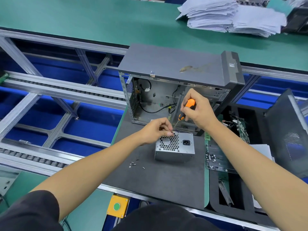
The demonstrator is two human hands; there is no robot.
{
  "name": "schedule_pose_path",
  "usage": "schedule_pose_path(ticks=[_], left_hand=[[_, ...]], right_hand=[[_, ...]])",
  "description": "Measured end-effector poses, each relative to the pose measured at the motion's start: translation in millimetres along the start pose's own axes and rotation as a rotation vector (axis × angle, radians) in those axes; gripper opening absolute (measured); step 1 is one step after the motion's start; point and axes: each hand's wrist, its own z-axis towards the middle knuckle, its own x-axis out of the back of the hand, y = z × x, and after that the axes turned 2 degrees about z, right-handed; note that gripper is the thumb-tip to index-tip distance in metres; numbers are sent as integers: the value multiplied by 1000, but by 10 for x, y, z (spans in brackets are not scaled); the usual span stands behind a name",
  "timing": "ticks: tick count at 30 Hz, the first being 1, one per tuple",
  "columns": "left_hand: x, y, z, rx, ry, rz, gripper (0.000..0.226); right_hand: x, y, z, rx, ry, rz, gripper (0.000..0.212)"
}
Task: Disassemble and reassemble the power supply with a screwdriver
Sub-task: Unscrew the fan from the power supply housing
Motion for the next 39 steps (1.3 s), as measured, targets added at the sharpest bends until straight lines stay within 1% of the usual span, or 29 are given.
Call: schedule_pose_path(ticks=[3,6,9,11,17,26,31,39], left_hand=[[-24,15,25,-27,-11,9,22],[-16,36,34,-51,-12,13,24],[15,60,45,-87,15,54,25],[34,72,56,-105,33,89,25],[47,94,78,-102,18,150,33],[1,114,88,-109,-13,121,30],[-26,105,96,-103,-6,119,30],[-31,84,93,-129,11,170,31]], right_hand=[[61,-4,18,-35,-48,9,14],[105,-12,55,-72,-74,72,15],[117,-22,85,-94,-89,116,19],[107,-23,95,-87,-99,99,21],[44,-51,84,-38,-147,13,11],[97,-100,61,-16,-197,-106,17],[101,-135,21,-8,-205,-141,12],[93,-154,15,-1,-211,-147,11]])
